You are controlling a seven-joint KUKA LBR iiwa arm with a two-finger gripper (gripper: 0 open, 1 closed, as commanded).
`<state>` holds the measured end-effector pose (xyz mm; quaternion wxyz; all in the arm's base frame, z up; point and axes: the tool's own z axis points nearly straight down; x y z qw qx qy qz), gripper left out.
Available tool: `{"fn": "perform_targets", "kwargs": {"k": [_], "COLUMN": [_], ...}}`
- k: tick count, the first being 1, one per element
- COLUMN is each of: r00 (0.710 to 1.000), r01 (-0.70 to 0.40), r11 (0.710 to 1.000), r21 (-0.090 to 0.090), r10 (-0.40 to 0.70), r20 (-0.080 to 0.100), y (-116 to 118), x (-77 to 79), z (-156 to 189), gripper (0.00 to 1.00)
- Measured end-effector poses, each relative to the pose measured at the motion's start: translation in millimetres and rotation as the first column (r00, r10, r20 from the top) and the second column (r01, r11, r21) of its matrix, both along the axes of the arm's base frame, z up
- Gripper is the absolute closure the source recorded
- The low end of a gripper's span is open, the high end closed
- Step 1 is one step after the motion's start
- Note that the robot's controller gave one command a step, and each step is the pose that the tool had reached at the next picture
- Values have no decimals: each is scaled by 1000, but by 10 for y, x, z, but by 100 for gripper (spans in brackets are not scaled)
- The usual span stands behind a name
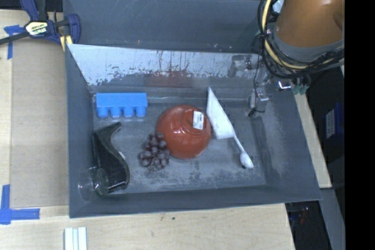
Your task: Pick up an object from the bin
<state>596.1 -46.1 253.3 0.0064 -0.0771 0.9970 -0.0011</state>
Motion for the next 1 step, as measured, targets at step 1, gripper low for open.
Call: {"fn": "perform_targets", "kwargs": {"k": [1], "r00": [998], "r01": [58], "r11": [998], "r21": [2], "r10": [-58], "r20": [1], "y": [49], "x": [112], "z": [-832], "gripper": [0]}}
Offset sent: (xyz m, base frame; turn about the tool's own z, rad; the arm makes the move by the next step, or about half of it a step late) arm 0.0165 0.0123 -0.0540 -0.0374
